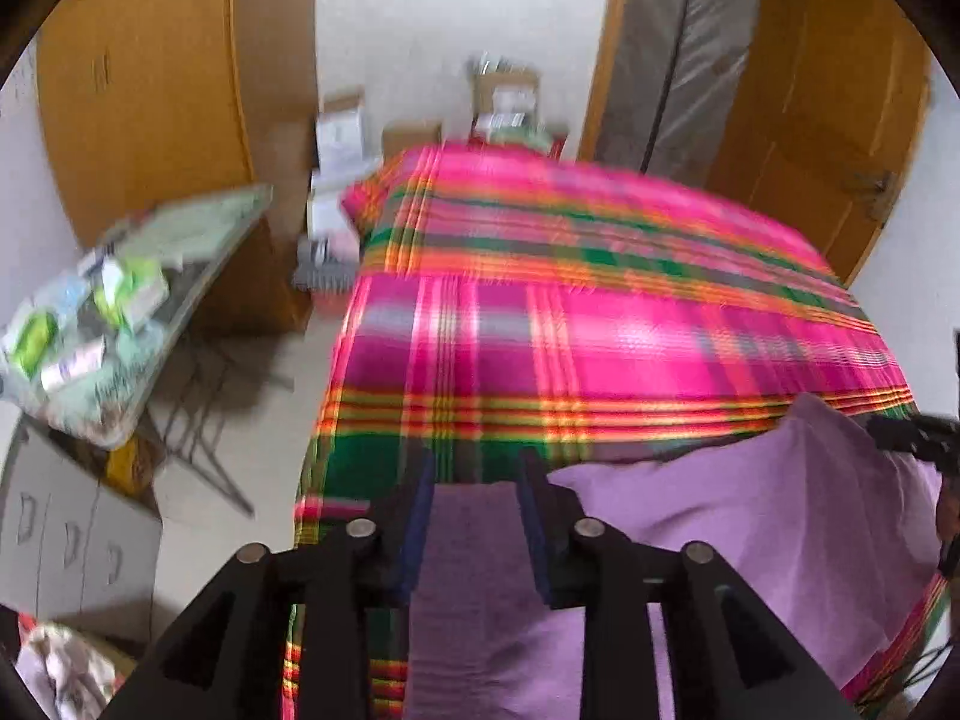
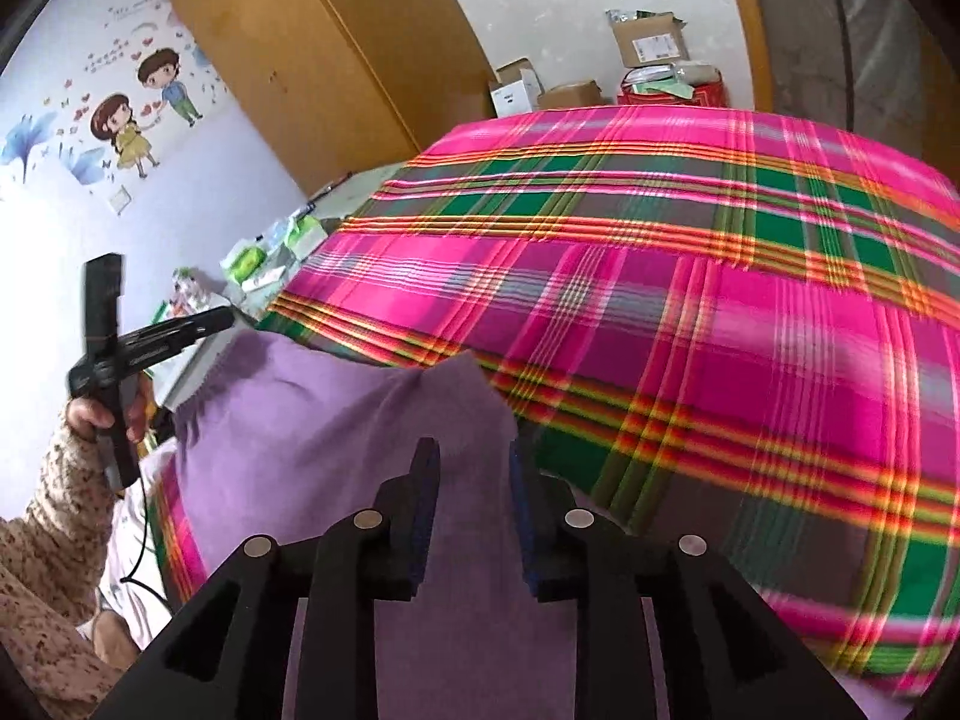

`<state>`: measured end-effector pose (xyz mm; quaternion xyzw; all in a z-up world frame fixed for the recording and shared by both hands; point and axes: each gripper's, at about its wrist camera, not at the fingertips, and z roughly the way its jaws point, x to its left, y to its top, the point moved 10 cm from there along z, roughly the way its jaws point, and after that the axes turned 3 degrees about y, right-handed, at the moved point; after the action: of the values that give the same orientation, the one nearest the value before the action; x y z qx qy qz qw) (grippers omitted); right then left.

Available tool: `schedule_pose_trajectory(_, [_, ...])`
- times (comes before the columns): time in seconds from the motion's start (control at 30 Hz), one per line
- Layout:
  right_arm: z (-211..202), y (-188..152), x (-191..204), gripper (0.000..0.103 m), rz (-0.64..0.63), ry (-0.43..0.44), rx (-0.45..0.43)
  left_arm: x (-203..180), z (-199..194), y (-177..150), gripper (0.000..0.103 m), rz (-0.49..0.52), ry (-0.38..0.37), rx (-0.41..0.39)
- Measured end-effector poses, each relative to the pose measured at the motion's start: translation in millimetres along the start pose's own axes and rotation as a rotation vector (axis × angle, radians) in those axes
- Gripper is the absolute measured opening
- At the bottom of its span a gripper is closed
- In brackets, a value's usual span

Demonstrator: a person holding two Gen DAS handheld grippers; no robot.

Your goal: Fold clothes

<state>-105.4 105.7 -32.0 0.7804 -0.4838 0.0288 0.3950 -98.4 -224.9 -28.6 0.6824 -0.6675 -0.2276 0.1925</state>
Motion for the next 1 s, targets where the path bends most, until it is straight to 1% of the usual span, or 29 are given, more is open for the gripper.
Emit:
schedule_pose_trajectory(0.07, [-1.0, -5.3, 2.2, 0.027, 0.006, -0.006, -0.004, 6.5, 12.6, -6.3, 0.030, -0.035, 0.012, 0.076])
schedule_pose_trajectory(0.13, [-2.5, -9.4, 3.8, 0.028, 0.007, -0.016, -0.012, 10.7, 19.2, -12.7, 0.030, -0.081, -0.013, 0.109])
schedule_pose_trajectory(0.2, [-6.3, -11.0, 4.2, 0.028, 0.023, -0.017, -0.038, 15.0, 22.1, -16.6, 0.031, -0.164, -0.054, 0.127])
schedule_pose_trajectory(0.23, [-7.7, -11.3, 4.1, 0.028, 0.038, -0.012, -0.051, 16.6, 22.4, -17.9, 0.031, -0.195, -0.068, 0.127])
schedule_pose_trajectory(0.33, [-8.2, -12.7, 0.6, 0.028, 0.085, 0.005, -0.067, 17.0, 22.1, -21.3, 0.028, -0.223, -0.083, 0.123])
schedule_pose_trajectory(0.43, [-7.8, -16.9, 0.2, 0.028, 0.107, 0.007, -0.073, 12.9, 19.4, -21.9, 0.026, -0.213, -0.070, 0.104])
schedule_pose_trajectory(0.5, [-8.6, -17.5, 0.8, 0.028, 0.127, 0.016, -0.084, 13.4, 14.0, -21.5, 0.025, -0.225, -0.063, 0.083])
schedule_pose_trajectory(0.57, [-8.5, -17.1, 0.5, 0.028, 0.138, 0.018, -0.092, 16.1, 11.4, -21.2, 0.022, -0.235, -0.057, 0.069])
schedule_pose_trajectory(0.73, [-10.1, -15.7, 1.9, 0.028, 0.151, 0.021, -0.117, 26.0, 8.5, -20.3, 0.021, -0.258, -0.045, 0.042])
schedule_pose_trajectory(0.87, [-2.0, -17.3, 0.9, 0.028, 0.148, -0.018, -0.104, 27.6, 12.7, -23.7, 0.022, -0.263, -0.035, 0.042])
schedule_pose_trajectory(1.0, [-5.0, -19.0, 8.5, 0.028, 0.098, -0.054, -0.114, 29.5, 11.7, -25.3, 0.024, -0.264, -0.031, 0.051])
